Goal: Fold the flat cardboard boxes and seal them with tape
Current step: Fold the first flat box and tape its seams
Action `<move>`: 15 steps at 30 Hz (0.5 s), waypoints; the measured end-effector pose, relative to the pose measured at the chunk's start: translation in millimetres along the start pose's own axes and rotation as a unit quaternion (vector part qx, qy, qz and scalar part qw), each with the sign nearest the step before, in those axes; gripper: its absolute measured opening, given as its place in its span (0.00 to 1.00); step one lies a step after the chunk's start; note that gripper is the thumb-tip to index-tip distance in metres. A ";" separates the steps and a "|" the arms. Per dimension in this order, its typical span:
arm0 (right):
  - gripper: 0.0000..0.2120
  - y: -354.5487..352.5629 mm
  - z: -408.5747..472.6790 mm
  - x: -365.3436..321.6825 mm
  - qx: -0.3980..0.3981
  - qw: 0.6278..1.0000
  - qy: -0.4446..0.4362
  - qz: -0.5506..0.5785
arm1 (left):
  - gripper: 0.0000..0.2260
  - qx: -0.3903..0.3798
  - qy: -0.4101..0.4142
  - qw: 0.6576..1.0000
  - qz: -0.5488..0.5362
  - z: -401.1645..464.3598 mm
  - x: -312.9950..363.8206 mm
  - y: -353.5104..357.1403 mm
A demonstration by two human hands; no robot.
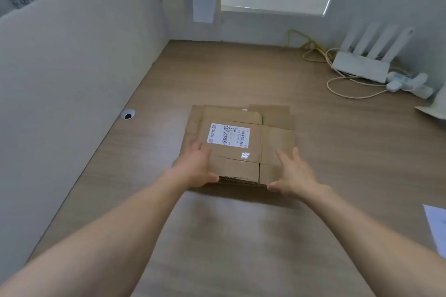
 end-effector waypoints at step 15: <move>0.58 47.6 45.3 -1.0 0.010 0.998 0.057 -0.032 | 0.31 0.017 0.026 0.999 -0.020 33.2 -17.7 25.5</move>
Point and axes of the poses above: each hand's wrist, its own z-axis towards the middle knuckle, its own y-axis out of the palm, x = y × z, the point moved 1 cm from there along z, towards the middle knuckle, and after that the axes turned 5 degrees about -y, right-handed, at the moved point
